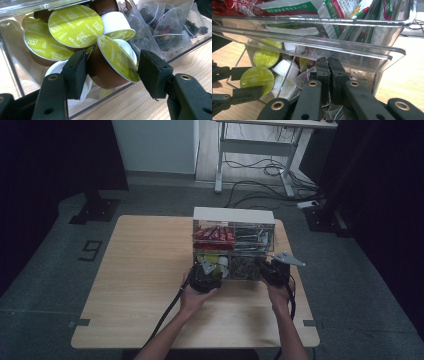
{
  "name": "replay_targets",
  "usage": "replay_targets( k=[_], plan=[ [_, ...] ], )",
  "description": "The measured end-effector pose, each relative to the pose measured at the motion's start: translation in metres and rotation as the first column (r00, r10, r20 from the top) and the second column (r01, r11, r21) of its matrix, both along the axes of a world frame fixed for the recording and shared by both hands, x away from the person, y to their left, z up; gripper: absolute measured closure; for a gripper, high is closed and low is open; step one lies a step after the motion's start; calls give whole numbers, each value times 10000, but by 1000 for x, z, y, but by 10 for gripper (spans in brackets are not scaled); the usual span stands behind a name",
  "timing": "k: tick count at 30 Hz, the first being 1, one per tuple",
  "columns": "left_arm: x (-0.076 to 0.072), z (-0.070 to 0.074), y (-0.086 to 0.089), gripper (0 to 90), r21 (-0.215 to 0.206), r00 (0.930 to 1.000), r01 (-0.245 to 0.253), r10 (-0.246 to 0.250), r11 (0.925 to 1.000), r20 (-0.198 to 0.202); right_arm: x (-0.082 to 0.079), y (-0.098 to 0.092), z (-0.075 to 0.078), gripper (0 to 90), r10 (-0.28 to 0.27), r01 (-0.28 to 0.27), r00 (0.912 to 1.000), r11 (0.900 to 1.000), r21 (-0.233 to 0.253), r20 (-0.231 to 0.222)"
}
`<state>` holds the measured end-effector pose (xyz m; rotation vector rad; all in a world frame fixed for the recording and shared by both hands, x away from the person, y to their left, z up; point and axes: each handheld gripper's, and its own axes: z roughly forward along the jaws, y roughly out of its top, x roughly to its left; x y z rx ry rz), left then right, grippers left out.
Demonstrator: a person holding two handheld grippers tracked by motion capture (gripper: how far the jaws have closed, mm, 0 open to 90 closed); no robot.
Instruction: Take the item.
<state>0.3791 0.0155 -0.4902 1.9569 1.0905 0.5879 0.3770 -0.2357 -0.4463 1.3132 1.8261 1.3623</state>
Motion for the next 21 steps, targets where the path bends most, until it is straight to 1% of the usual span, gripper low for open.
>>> replay_targets(
  k=[4,6,7,8,9,10,15,18,21],
  plan=[
    [-1,0,0,420,131,9999,-27,26,9999,107,0,0,0,864,3,-3,10000,10000,12,10],
    [-1,0,2,439,32,9997,-99,99,9999,220,0,0,0,864,-8,8,10000,10000,7,17],
    [-1,0,2,464,32,9997,-99,99,9999,220,0,0,0,864,-7,7,10000,10000,4,16],
    [-2,2,3,494,-20,9992,-155,156,9999,375,0,0,0,864,-9,9,10000,10000,6,14],
    [-2,2,3,503,-20,9992,-155,156,9999,375,0,0,0,864,-9,9,10000,10000,6,14],
    [-3,3,4,510,-92,9988,-173,177,9998,467,0,0,0,864,-1,1,10000,10000,9,12],
    [-3,3,4,532,-172,9980,-164,174,9997,612,0,0,0,864,-18,18,10000,10000,19,24],
    [-5,4,5,550,-257,9966,-154,175,9996,806,-1,0,0,864,-18,18,10000,10000,27,36],
    [-5,5,5,559,-301,9961,-140,165,9994,861,-1,0,0,864,-21,21,10000,10000,25,37]
  ],
)
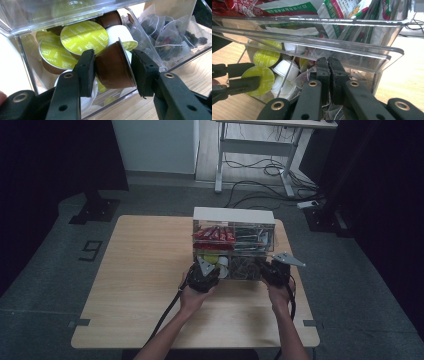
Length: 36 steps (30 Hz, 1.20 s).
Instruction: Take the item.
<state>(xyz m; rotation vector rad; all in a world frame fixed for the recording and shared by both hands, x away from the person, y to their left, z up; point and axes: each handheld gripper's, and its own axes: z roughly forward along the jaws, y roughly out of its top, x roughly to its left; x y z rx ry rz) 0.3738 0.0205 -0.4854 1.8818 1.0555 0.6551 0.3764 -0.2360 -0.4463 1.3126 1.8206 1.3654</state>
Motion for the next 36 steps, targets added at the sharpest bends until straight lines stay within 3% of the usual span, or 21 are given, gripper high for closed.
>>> replay_targets(
  k=[12,13,14,15,17,24,36],
  plan=[
    [-2,3,2,567,-171,9999,41,-39,9998,136,0,0,0,863,-16,16,10000,10000,29,23],
    [0,1,1,558,-154,9997,182,-184,9997,-146,0,0,0,863,-23,23,10000,10000,24,29],
    [0,1,1,544,-154,9997,182,-184,9997,-146,0,0,0,863,-26,26,10000,10000,27,30],
    [3,-3,-2,532,2,9978,390,-389,9992,-532,0,0,0,863,-24,23,10000,10000,31,33],
    [3,-8,-4,529,113,9965,474,-465,9988,-699,0,0,0,862,-26,26,10000,10000,24,37],
    [4,-8,-6,542,-31,9971,376,-378,9993,-662,-1,0,-1,862,-26,26,10000,10000,26,60],
    [-2,0,2,579,-358,9996,271,-275,9990,-102,-1,-1,-1,862,-41,40,10000,10000,59,89]
  ],
)
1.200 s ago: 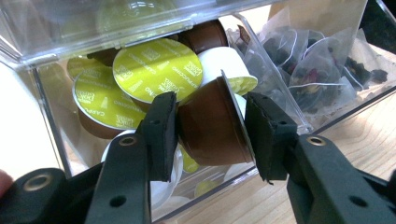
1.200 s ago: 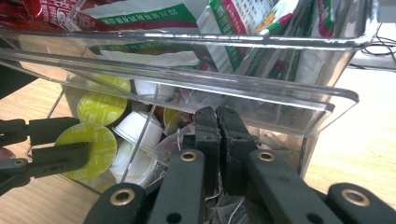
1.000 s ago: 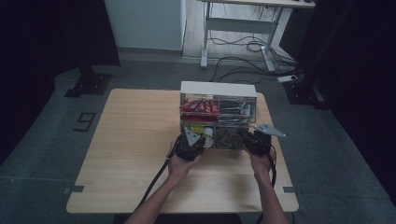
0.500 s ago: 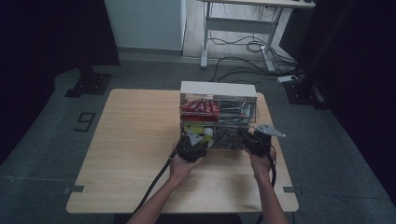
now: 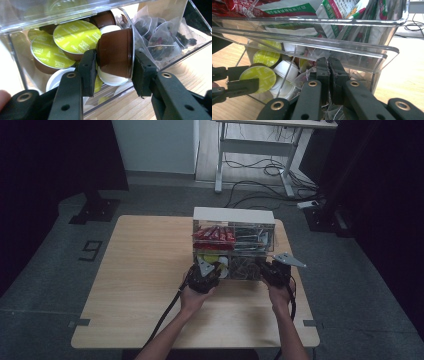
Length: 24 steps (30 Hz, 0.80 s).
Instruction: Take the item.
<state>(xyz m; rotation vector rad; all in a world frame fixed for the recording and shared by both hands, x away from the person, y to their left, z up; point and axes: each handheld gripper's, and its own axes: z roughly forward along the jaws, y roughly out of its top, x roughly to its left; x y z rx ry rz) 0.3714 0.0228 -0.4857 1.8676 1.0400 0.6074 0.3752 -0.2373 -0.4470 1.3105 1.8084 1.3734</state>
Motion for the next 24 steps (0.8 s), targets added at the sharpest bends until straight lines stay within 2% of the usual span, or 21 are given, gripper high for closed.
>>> replay_targets(
  k=[24],
  plan=[
    [-24,15,33,580,-136,9994,106,-102,9999,328,0,0,1,862,-25,25,10000,10000,-21,-39]
  ],
)
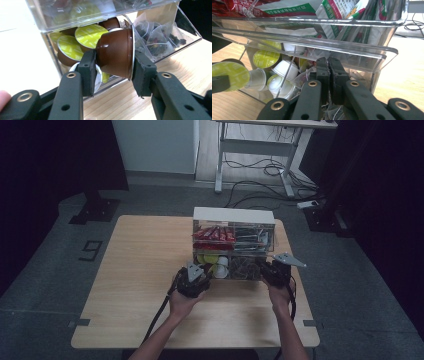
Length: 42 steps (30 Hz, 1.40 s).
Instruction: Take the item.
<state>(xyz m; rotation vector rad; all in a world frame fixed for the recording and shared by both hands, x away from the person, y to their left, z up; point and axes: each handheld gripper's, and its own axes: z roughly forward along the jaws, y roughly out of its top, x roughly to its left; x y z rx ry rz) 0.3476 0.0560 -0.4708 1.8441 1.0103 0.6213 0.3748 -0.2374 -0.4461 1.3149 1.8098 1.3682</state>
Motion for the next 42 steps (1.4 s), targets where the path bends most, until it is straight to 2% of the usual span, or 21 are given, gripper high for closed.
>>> replay_targets(
  k=[8,20,27,42],
  plan=[
    [-7,5,16,580,-190,9999,-92,94,9998,98,0,0,0,862,-15,15,10000,10000,-19,9],
    [-13,3,37,580,-322,9991,-380,385,9988,149,-1,0,0,862,-44,44,10000,10000,-49,12],
    [-17,2,47,580,-360,9985,-528,533,9980,128,-1,0,0,862,-64,64,10000,10000,-24,19],
    [-24,-9,81,580,-369,9941,-1081,1077,9935,-129,-2,0,0,861,-72,73,10000,9999,-69,25]
  ],
)
